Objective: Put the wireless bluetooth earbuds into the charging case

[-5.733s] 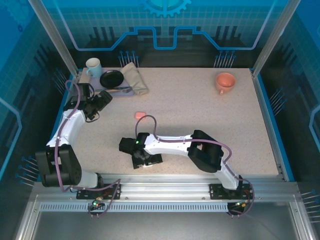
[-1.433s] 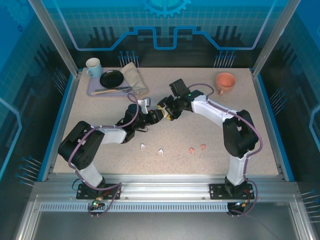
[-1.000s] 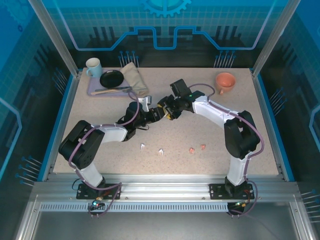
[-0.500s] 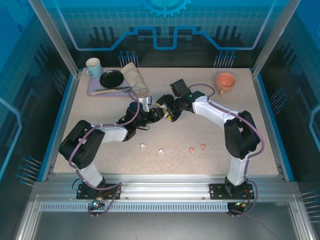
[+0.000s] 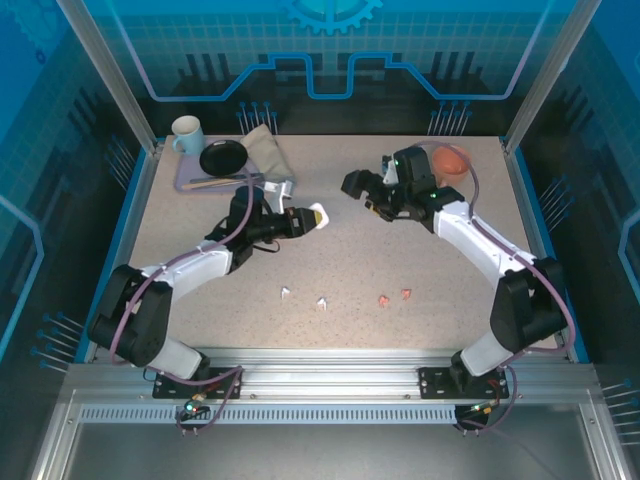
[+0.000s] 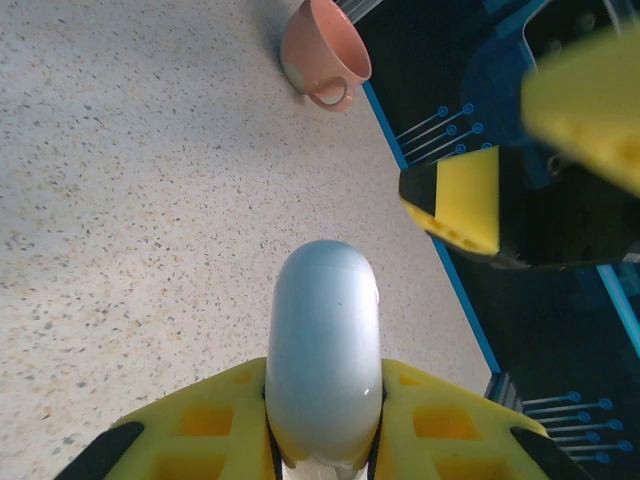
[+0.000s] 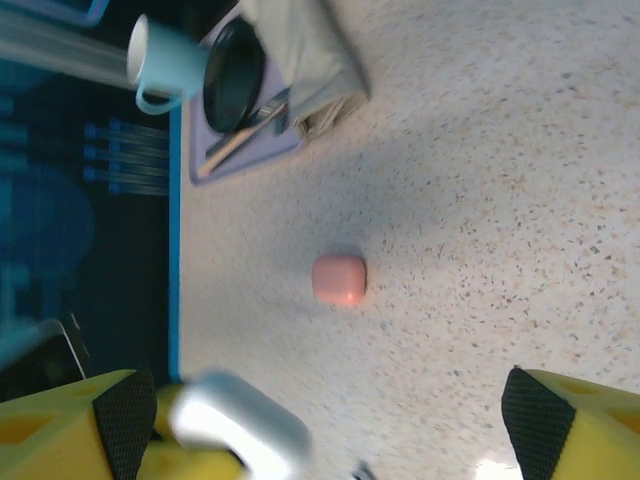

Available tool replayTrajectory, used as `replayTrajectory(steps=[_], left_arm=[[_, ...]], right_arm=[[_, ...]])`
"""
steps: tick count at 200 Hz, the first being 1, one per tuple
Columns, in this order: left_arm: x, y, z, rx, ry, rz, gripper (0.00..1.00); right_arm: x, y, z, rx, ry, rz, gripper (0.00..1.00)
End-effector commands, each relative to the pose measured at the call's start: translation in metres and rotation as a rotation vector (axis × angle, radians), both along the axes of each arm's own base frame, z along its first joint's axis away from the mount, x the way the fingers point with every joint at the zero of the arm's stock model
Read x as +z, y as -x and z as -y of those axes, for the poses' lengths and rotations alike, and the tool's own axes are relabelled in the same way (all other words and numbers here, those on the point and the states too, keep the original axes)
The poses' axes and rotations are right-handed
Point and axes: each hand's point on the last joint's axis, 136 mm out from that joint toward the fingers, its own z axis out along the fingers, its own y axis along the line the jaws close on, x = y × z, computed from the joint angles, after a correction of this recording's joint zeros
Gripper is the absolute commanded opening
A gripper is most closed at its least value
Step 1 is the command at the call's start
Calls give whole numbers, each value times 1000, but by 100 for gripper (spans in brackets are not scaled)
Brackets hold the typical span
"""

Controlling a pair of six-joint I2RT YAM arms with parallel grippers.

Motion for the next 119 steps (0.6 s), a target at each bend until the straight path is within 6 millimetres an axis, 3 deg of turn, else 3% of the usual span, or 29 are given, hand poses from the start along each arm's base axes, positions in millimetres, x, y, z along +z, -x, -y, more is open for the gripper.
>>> replayTrajectory(steps=[1, 35, 76, 119], left_arm=[[15, 18, -5, -137, 7, -13, 0], [22, 27, -2, -214, 6, -38, 0], [26, 23, -1, -214, 12, -43, 0], [31, 21, -1, -213, 13, -33, 0]], right_arm=[[7, 20, -13, 243, 47, 223, 92], [11, 35, -39, 365, -30, 271, 89], [6, 33, -67, 428, -25, 259, 87], [-16, 31, -83, 457, -6, 208, 84]])
